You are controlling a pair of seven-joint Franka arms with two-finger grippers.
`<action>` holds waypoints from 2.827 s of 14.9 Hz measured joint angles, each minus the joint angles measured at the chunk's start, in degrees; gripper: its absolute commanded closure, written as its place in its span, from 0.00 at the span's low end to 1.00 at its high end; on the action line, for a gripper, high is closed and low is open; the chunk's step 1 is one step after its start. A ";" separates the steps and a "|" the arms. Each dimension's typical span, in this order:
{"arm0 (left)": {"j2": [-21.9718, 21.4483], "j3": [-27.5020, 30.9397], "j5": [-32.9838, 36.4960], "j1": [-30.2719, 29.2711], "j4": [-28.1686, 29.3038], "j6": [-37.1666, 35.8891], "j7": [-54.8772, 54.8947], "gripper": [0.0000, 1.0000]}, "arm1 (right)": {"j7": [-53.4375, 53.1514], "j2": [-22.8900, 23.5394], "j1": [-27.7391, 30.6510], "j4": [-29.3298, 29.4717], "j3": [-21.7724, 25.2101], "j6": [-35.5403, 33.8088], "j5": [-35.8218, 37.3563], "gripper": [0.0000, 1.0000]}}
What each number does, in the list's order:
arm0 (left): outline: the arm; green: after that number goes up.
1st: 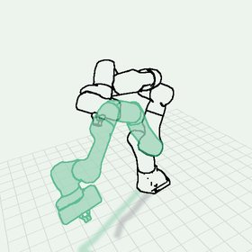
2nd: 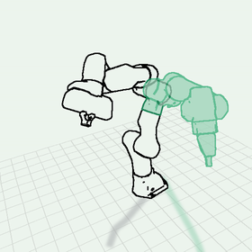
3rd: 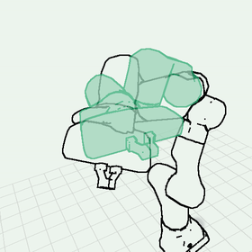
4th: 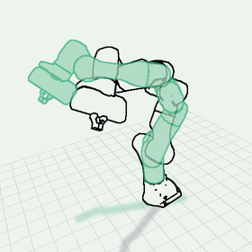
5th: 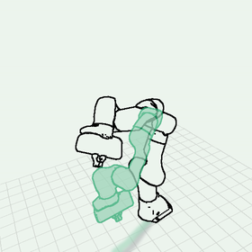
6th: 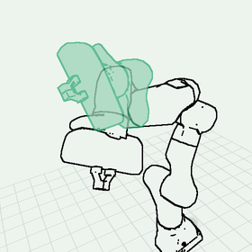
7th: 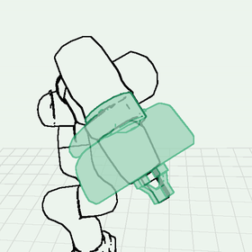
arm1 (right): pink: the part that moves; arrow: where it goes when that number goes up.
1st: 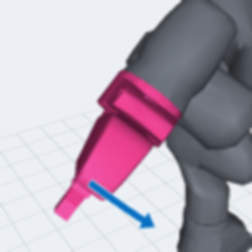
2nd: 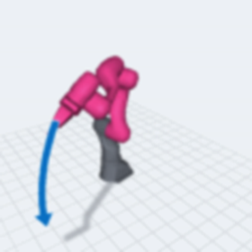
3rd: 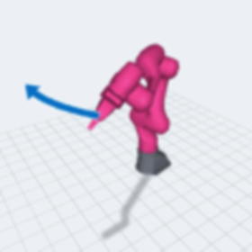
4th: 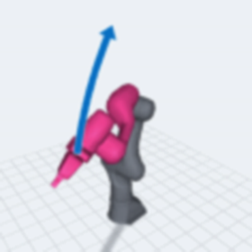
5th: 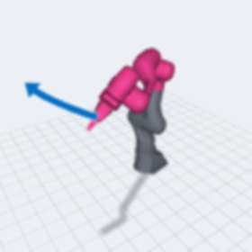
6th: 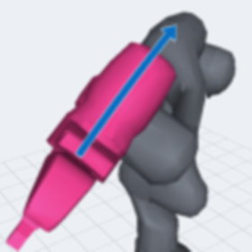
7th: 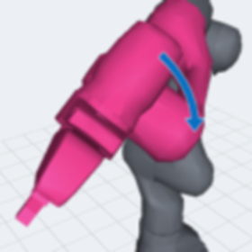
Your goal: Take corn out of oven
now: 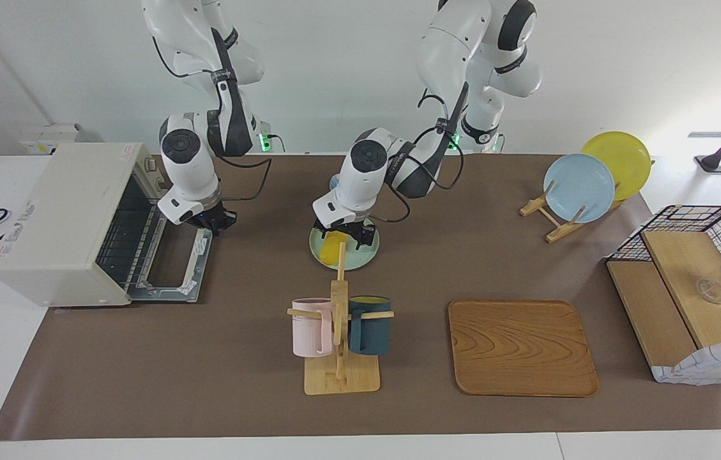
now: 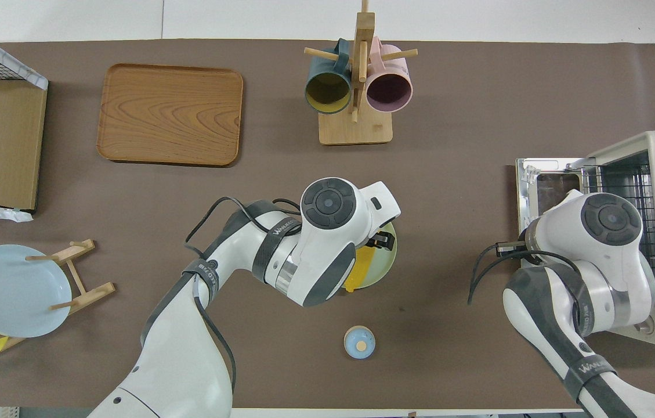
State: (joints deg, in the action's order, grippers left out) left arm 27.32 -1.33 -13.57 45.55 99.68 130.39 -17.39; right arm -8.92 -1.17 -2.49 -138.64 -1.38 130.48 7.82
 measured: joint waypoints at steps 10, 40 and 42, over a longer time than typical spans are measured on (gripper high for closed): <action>-0.13 0.68 0.01 0.45 0.59 1.40 -0.69 1.00 | 5.06 -2.59 0.78 10.70 -1.25 -16.76 6.20 1.00; 12.91 2.40 5.45 -33.29 -27.28 -11.46 12.41 1.00 | 15.73 -0.95 3.53 38.20 -0.27 -41.13 -6.99 0.13; 15.17 2.40 5.45 -33.74 -29.79 -10.87 13.05 1.00 | 15.59 -0.66 3.53 38.17 -0.31 -41.36 -7.02 0.00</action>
State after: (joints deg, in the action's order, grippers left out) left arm 42.49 1.07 -8.12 11.81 69.89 119.52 -4.35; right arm 6.66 -1.83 1.04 -100.48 -1.69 89.13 0.80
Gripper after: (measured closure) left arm 0.463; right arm 0.731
